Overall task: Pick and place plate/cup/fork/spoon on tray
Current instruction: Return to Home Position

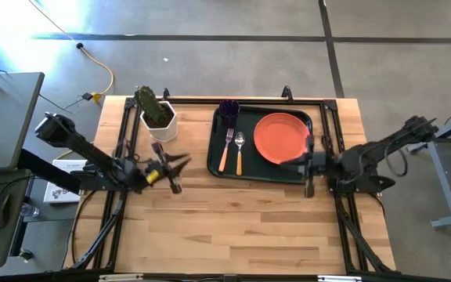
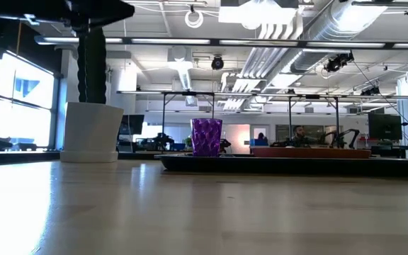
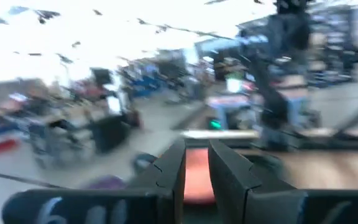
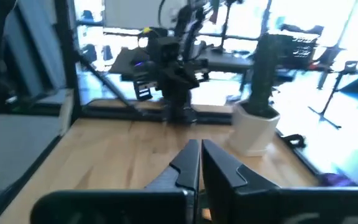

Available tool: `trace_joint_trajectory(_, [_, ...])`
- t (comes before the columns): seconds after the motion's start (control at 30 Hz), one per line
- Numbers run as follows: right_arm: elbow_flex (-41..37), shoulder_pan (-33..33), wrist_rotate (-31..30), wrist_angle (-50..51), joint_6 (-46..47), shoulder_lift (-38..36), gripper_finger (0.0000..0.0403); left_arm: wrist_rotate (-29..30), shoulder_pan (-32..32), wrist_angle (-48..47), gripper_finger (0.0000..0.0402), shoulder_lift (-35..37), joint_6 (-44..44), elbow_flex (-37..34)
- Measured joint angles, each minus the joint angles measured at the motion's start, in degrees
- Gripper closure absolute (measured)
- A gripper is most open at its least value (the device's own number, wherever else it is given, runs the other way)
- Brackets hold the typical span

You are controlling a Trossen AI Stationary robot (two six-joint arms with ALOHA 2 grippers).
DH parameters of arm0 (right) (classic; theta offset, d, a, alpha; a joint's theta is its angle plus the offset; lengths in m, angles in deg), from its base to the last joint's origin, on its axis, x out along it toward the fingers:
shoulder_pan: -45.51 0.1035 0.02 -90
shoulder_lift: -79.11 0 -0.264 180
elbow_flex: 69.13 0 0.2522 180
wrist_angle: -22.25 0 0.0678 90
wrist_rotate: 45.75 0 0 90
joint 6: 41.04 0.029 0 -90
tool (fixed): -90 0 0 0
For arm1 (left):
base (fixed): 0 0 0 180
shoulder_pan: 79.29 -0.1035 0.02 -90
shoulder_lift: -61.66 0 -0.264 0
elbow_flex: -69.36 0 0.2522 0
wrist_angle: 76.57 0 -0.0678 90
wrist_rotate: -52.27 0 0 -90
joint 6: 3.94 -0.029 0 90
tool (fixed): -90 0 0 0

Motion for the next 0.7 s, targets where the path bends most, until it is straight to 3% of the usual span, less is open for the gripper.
trace_joint_trajectory(0.1, [0.0, -1.7, -0.8, 3.9, 0.7, -5.0, 0.0401, -6.5, -3.8, -1.9, 0.0355, 6.4, -2.5, -0.1])
trace_joint_trajectory(0.23, [0.0, -3.3, 2.7, 11.6, 3.5, -10.8, 0.0401, -23.7, -10.6, -8.5, 0.037, 12.5, 3.0, -2.0])
trace_joint_trajectory(0.33, [-1.2, -2.9, 3.0, 12.9, 6.5, -13.0, 0.0402, -29.4, -15.5, -11.4, 0.0384, 13.9, 8.1, -3.9])
trace_joint_trajectory(0.5, [-11.5, -1.4, 3.3, -0.2, 4.1, -14.4, 0.0402, -36.3, -21.6, -11.4, 0.04, 13.8, 12.4, -7.1])
trace_joint_trajectory(0.7, [-27.0, -5.7, 11.9, -30.9, -3.6, -13.6, 0.0403, -44.2, -29.7, -11.2, 0.0401, 13.7, 15.1, -7.6])
